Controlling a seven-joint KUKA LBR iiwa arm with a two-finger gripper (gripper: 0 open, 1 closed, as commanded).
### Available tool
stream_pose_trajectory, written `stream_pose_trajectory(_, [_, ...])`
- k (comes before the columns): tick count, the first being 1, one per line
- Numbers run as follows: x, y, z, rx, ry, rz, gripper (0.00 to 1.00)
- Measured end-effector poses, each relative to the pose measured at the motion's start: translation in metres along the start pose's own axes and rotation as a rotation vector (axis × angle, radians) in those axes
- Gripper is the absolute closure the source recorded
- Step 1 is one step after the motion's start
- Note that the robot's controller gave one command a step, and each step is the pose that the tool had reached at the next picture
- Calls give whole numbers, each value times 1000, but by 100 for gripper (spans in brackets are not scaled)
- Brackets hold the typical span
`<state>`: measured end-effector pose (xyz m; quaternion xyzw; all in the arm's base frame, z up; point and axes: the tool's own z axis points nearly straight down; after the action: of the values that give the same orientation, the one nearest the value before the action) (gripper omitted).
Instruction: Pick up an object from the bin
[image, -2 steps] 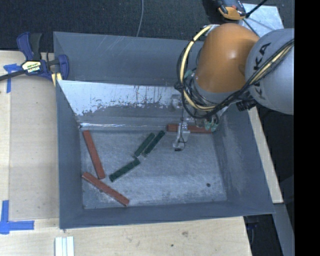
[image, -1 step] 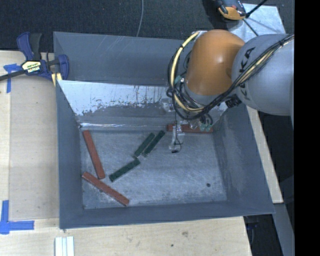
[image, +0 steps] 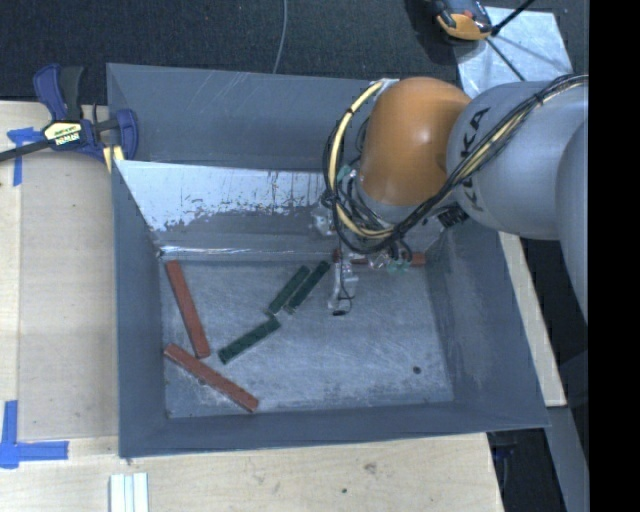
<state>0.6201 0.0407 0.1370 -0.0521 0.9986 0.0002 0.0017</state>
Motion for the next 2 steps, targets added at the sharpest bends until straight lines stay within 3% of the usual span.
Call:
stream_pose_trajectory(1, [4,-1,58,0,-2,-176,100])
stream_pose_trajectory(2, [5,-1,60,0,1,-175,0])
